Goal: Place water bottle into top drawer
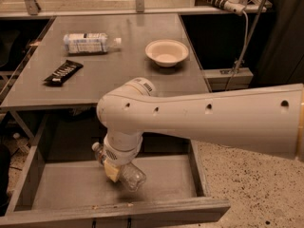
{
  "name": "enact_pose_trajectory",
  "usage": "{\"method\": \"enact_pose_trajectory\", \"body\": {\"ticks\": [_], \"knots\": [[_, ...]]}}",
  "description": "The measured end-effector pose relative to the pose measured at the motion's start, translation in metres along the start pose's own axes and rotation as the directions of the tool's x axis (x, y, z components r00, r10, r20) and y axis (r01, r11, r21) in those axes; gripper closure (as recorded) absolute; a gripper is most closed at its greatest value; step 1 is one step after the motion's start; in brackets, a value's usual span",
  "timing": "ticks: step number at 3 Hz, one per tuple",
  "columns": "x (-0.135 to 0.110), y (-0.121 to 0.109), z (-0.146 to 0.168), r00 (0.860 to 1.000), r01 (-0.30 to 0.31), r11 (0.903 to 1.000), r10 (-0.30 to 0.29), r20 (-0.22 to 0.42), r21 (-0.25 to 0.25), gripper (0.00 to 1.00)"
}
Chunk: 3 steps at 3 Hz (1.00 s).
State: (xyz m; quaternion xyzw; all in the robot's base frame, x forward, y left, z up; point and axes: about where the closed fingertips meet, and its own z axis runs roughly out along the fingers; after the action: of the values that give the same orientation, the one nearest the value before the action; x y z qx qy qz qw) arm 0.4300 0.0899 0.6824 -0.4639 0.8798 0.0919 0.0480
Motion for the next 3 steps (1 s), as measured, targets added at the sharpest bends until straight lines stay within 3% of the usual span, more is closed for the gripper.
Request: {"method": "enact_pose_trajectory", "body": {"ticks": [3], "knots": [[-0.024,0.021,0.047,0.999,0.028,0.9965,-0.026,0.025,-0.079,1.0]]}}
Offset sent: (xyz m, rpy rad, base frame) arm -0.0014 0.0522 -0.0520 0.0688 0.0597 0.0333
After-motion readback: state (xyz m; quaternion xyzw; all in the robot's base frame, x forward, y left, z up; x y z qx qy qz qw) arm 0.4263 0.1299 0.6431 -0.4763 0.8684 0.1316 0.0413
